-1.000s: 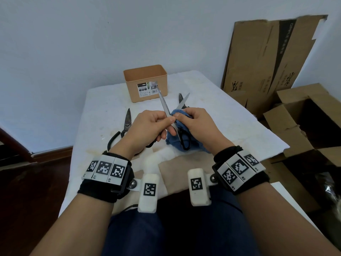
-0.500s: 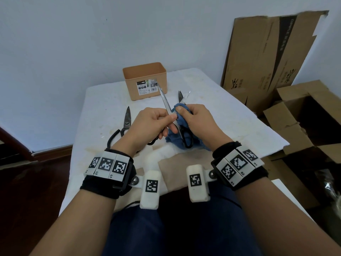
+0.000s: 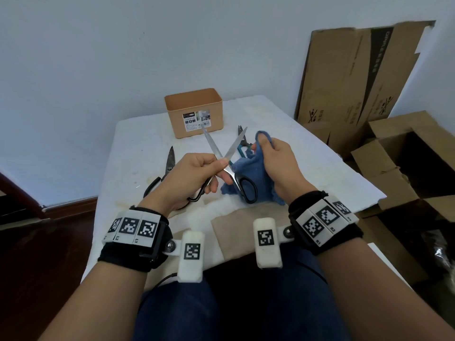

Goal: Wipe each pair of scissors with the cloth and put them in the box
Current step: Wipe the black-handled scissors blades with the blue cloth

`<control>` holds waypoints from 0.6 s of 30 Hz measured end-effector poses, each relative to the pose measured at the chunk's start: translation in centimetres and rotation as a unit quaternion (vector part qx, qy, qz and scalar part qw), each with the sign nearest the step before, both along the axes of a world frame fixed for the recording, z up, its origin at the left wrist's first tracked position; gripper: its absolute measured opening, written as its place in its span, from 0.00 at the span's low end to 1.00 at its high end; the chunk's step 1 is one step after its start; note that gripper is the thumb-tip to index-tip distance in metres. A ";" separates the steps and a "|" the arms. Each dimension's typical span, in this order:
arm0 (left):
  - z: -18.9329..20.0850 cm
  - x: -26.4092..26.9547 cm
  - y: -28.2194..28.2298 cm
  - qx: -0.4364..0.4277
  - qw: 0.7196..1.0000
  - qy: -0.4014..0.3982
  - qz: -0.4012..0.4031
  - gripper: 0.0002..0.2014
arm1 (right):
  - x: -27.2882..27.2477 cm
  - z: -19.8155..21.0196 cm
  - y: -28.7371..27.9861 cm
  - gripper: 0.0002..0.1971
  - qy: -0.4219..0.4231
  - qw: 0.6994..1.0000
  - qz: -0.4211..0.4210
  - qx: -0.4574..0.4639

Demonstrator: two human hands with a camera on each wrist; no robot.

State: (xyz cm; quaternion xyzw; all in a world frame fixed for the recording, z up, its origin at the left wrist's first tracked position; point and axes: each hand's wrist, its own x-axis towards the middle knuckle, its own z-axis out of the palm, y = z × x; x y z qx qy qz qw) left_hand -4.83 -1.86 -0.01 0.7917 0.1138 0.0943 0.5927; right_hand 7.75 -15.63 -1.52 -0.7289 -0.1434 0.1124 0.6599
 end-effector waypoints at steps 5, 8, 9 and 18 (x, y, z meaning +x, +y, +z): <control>0.0 0.1 0.0 -0.004 1.000 -0.004 0.006 0.16 | 0.0 -0.1 -0.4 0.15 0.085 0.995 0.016 0.057; -0.1 0.2 -0.1 0.006 1.000 -0.001 0.007 0.17 | -0.4 0.1 0.0 0.10 0.095 0.992 0.069 0.047; 0.0 0.2 -0.2 0.012 1.000 0.000 0.009 0.15 | -0.3 0.2 0.0 0.09 0.088 0.992 0.081 0.039; -0.6 0.8 -0.2 0.038 0.998 0.004 0.045 0.13 | -1.5 0.0 -0.5 0.04 -0.060 0.993 0.076 0.075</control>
